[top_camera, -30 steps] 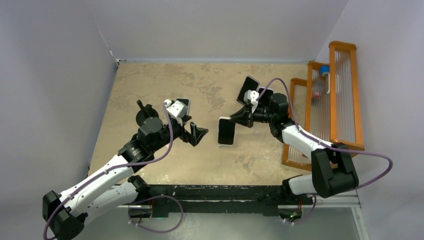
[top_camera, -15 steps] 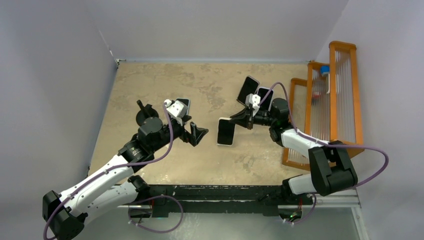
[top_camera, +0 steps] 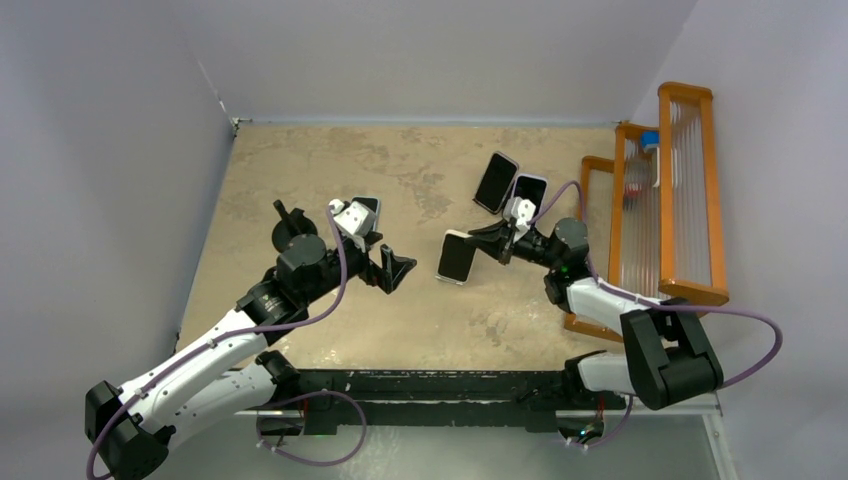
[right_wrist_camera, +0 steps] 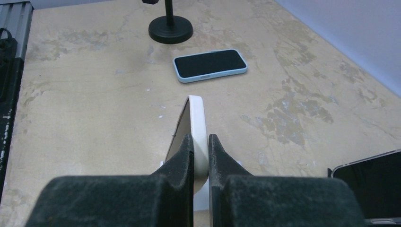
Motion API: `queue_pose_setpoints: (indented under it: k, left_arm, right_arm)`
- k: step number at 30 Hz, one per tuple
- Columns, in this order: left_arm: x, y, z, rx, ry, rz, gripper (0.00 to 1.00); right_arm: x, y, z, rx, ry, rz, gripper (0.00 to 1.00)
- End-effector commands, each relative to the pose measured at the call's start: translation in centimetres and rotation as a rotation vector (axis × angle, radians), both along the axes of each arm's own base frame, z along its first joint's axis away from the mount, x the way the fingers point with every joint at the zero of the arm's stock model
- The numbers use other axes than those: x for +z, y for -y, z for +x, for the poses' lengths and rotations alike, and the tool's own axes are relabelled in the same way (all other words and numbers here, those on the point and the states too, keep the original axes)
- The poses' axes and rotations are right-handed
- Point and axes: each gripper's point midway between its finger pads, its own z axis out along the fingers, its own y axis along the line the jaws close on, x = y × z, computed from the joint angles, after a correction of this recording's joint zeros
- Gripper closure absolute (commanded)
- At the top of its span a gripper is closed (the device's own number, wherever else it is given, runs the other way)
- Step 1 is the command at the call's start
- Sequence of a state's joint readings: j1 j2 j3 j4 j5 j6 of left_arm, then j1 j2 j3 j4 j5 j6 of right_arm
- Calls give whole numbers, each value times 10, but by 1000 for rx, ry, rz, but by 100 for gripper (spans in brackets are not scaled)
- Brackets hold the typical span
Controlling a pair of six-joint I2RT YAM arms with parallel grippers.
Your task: Place the phone on the phone stand
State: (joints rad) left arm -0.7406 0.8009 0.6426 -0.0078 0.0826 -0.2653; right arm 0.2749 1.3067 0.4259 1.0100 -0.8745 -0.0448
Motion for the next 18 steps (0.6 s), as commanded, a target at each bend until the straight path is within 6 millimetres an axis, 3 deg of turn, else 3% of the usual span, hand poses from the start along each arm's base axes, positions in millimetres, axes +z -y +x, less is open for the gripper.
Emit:
queue_pose_setpoints:
  k: [1,12,18]
  left_arm:
    - [15,1,0,-10,32,-23,1]
    - [8,-4,-5,-1,7,-13,1]
    - [11,-7,-6,3,12,-15,1]
  right_arm:
    - [41,0,8,-43,152,66,100]
    - [23,-11,4,-63,105,59,100]
    - [23,-11,4,-87,112,53,100]
